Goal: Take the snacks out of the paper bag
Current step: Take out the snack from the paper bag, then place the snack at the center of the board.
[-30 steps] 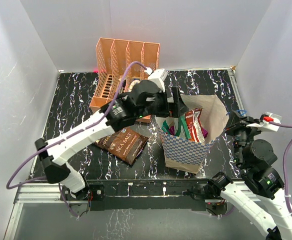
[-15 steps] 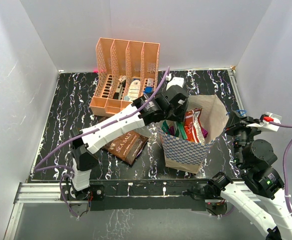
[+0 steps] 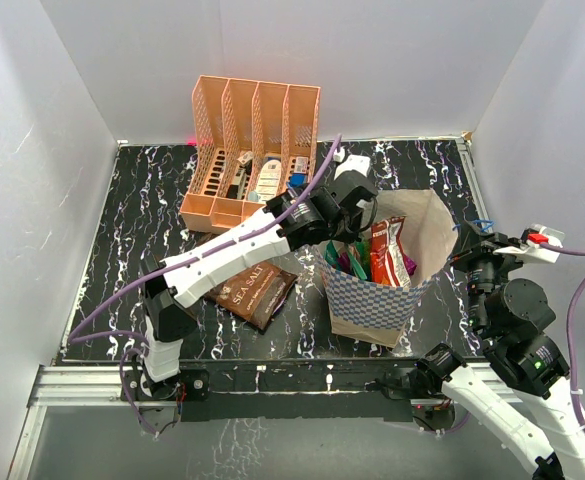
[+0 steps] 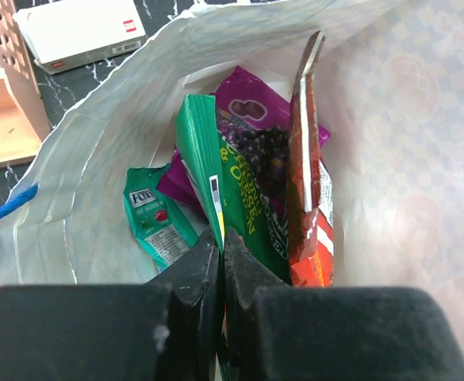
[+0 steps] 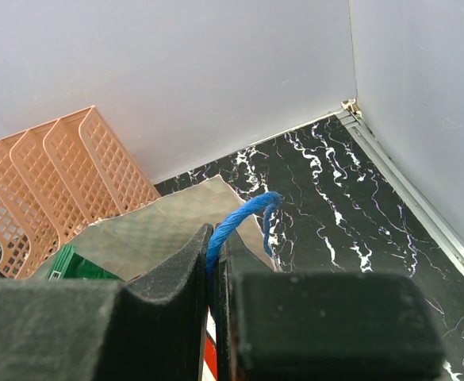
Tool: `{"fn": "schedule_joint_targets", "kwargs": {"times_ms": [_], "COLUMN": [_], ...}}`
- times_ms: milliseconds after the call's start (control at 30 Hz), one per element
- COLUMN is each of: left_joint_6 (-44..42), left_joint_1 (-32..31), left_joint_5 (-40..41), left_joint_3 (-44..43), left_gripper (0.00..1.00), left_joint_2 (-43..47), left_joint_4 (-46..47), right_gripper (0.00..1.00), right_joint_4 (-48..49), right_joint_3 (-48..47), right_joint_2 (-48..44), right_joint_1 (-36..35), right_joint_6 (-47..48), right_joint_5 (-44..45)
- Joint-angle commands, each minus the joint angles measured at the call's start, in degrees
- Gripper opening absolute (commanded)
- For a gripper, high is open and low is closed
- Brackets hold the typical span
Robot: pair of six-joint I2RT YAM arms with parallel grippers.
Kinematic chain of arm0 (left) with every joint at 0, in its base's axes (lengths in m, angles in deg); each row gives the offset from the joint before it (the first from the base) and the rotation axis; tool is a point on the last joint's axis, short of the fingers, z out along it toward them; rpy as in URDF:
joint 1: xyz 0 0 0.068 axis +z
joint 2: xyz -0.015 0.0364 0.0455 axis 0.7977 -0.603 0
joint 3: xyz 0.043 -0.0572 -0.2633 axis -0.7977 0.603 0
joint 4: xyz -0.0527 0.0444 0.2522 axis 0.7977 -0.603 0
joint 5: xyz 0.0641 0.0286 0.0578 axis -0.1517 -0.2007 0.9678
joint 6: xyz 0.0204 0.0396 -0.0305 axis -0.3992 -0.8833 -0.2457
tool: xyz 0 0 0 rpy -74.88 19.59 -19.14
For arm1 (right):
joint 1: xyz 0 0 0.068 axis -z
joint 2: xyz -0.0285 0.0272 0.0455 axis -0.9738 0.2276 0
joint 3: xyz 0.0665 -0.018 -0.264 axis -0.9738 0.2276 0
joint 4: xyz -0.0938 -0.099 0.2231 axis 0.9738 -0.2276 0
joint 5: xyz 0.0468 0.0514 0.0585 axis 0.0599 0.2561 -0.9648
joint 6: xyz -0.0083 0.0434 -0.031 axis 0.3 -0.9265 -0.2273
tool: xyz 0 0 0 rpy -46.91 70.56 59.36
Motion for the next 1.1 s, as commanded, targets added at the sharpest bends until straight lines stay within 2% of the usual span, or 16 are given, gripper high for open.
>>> {"fn": "schedule_joint_targets", "kwargs": {"times_ms": [0, 233, 533, 700, 900, 1067], "left_joint_6": [-1.94, -3.79, -12.08, -15.30, -16.82, -13.81], "left_joint_1": [-0.14, -0.09, -0.05, -0.08, -0.10, -0.09], "left_joint_5": [-3.10, -8.47, -13.48, -10.51, -1.75, 6.17], "left_joint_3": [-2.28, -2.90, -2.52, 0.43, 3.27, 12.15], "left_gripper": [0.00, 0.00, 0.00, 0.00, 0.00, 0.00], "left_joint_2": [6.16, 14.10, 28.08, 39.09, 49.67, 56.30], "left_joint_4": [4.32, 13.66, 21.27, 20.69, 13.68, 6.28], "right_gripper": [0.08, 0.08, 0.08, 0.08, 0.08, 0.08], "right_joint_4": [4.00, 3.63, 3.31, 3.33, 3.65, 4.31], "right_joint_3": [-1.39, -1.65, -1.47, -1.11, -0.76, -1.11], "right_joint_2": [-0.46, -0.49, -0.32, -0.10, 0.88, 1.40], "right_joint_1": [-0.12, -0.08, -0.12, -0.12, -0.12, -0.12], "right_joint_6": [-0.98, -1.16, -1.80, -2.07, -2.38, -2.26], "right_joint_5": [-0.76, -0.83, -1.07, -1.28, -1.52, -1.73]}}
